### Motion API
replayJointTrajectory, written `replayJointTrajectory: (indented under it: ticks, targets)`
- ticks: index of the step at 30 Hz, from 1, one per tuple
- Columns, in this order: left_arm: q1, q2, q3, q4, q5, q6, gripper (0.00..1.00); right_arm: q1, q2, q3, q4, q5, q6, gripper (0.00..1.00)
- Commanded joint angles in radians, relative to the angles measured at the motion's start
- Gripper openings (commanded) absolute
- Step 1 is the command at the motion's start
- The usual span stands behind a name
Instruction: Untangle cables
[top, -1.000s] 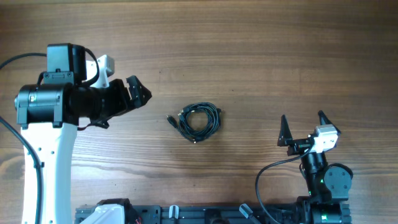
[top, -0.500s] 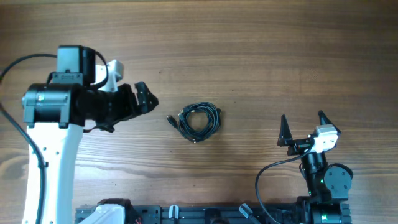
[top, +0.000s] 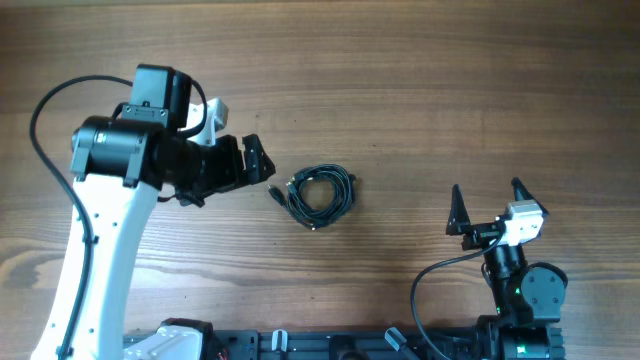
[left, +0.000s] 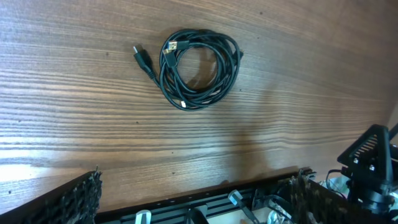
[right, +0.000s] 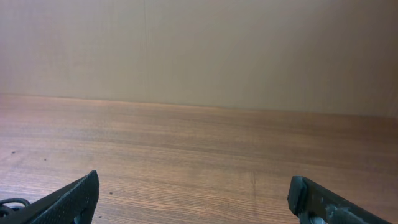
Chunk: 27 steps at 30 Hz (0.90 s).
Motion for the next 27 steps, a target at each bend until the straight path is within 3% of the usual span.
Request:
replayJointTrajectory:
  ticks: [1, 12, 16, 24, 27]
  targets:
    - [-0.016, 0.025, 0.015, -0.005, -0.006, -0.01, 1.0, 0.005, -0.009, 0.0, 0.003, 0.018, -0.003, 1.0]
    - [-0.068, 0.037, 0.014, 0.028, -0.006, -0.011, 1.0, 0.005, -0.009, 0.0, 0.003, 0.018, -0.003, 1.0]
    - [-0.068, 0.053, 0.014, 0.048, -0.07, -0.111, 1.0, 0.005, -0.009, 0.0, 0.003, 0.018, -0.003, 1.0]
    - [-0.132, 0.198, 0.014, 0.087, -0.071, -0.111, 1.0, 0.005, -0.009, 0.0, 0.003, 0.017, -0.003, 1.0]
    - [-0.135, 0.251, 0.014, 0.087, -0.134, -0.111, 1.0, 0.005, -0.009, 0.0, 0.003, 0.018, -0.003, 1.0]
